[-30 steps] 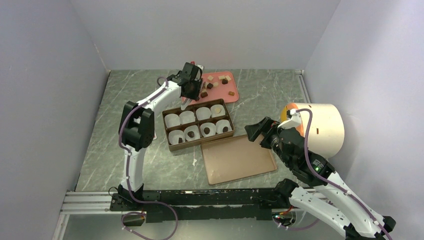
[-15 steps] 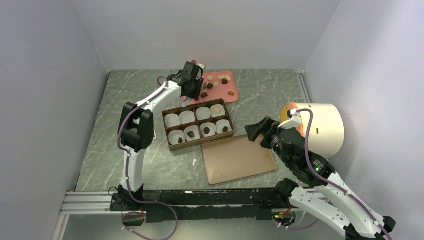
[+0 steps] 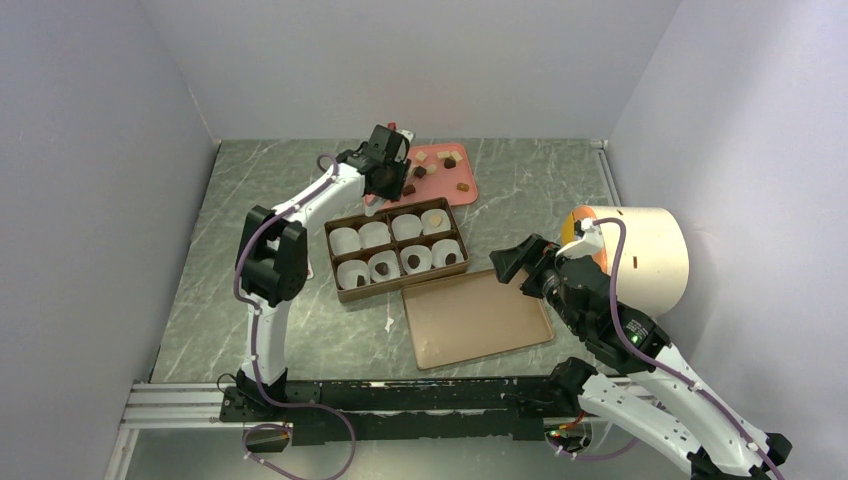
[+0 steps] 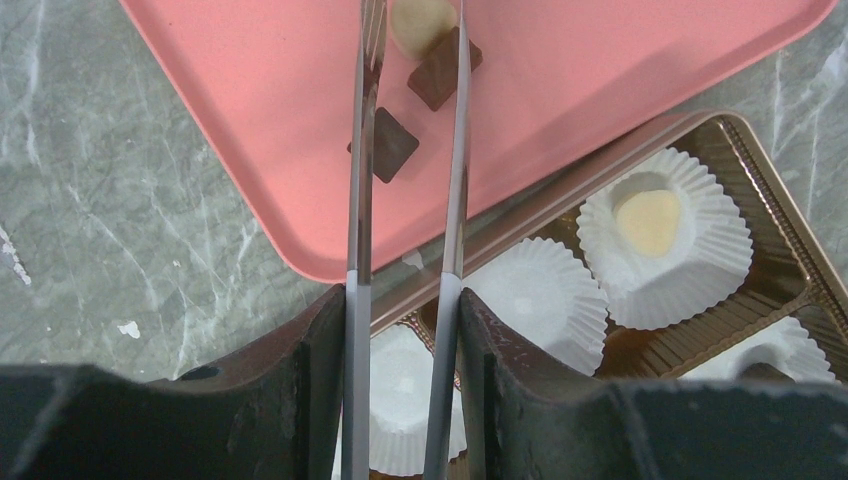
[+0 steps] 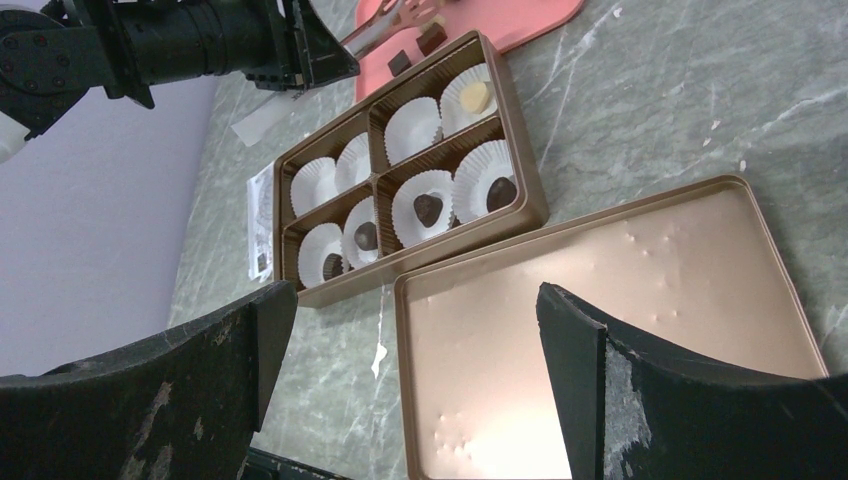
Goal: Pack the chocolate
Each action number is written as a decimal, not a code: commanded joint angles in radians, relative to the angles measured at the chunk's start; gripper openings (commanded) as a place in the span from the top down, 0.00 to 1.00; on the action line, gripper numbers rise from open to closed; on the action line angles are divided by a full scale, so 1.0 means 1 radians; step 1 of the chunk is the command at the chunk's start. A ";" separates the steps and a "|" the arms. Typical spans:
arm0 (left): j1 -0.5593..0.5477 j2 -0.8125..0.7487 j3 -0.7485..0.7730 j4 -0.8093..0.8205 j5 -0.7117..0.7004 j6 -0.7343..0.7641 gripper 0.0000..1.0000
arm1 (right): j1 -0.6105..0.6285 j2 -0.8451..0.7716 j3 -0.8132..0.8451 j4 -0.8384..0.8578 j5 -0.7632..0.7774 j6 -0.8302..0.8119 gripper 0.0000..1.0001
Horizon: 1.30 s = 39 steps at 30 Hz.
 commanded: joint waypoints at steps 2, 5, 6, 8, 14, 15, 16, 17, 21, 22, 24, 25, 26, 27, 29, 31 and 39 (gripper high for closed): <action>-0.018 -0.063 -0.015 0.013 0.004 0.027 0.55 | -0.002 -0.015 -0.009 0.043 0.013 -0.007 0.04; -0.025 -0.058 -0.012 0.004 -0.008 0.034 0.55 | -0.002 -0.016 -0.009 0.043 0.013 -0.007 0.04; -0.026 -0.056 -0.010 0.001 -0.016 0.036 0.55 | -0.001 -0.016 -0.010 0.042 0.013 -0.008 0.04; -0.027 -0.050 -0.005 -0.006 -0.038 0.038 0.55 | -0.002 -0.019 -0.011 0.044 0.012 -0.008 0.04; -0.026 -0.035 0.010 -0.024 -0.085 0.044 0.55 | -0.002 -0.023 -0.006 0.035 0.017 -0.008 0.04; -0.027 -0.033 0.008 -0.022 -0.089 0.045 0.55 | -0.001 -0.026 -0.007 0.034 0.017 -0.008 0.04; -0.027 -0.030 0.008 -0.020 -0.096 0.046 0.55 | -0.002 -0.029 -0.009 0.036 0.017 -0.008 0.04; -0.026 -0.026 0.009 -0.021 -0.103 0.048 0.55 | -0.002 -0.029 -0.010 0.037 0.017 -0.006 0.04; -0.027 -0.011 0.014 -0.013 -0.096 0.052 0.56 | -0.001 -0.028 -0.008 0.037 0.016 -0.006 0.04; -0.026 -0.009 0.014 -0.010 -0.093 0.053 0.56 | -0.001 -0.027 -0.007 0.035 0.016 -0.008 0.04; -0.026 -0.005 0.015 -0.010 -0.090 0.053 0.57 | -0.002 -0.027 -0.006 0.032 0.018 -0.008 0.04; -0.027 -0.003 0.018 -0.013 -0.093 0.053 0.58 | -0.002 -0.027 -0.006 0.032 0.018 -0.008 0.04; -0.027 -0.003 0.018 -0.016 -0.096 0.053 0.59 | -0.002 -0.028 -0.007 0.031 0.020 -0.008 0.04; -0.027 -0.004 0.016 -0.014 -0.099 0.054 0.61 | -0.002 -0.029 -0.007 0.031 0.020 -0.007 0.04; -0.025 -0.004 0.016 -0.014 -0.104 0.055 0.62 | -0.001 -0.031 -0.010 0.032 0.019 -0.006 0.04; -0.025 -0.005 0.018 -0.014 -0.107 0.054 0.64 | -0.001 -0.032 -0.011 0.034 0.019 -0.006 0.04; -0.022 -0.024 0.024 -0.017 -0.099 0.037 0.71 | -0.002 -0.031 -0.008 0.028 0.022 -0.010 0.04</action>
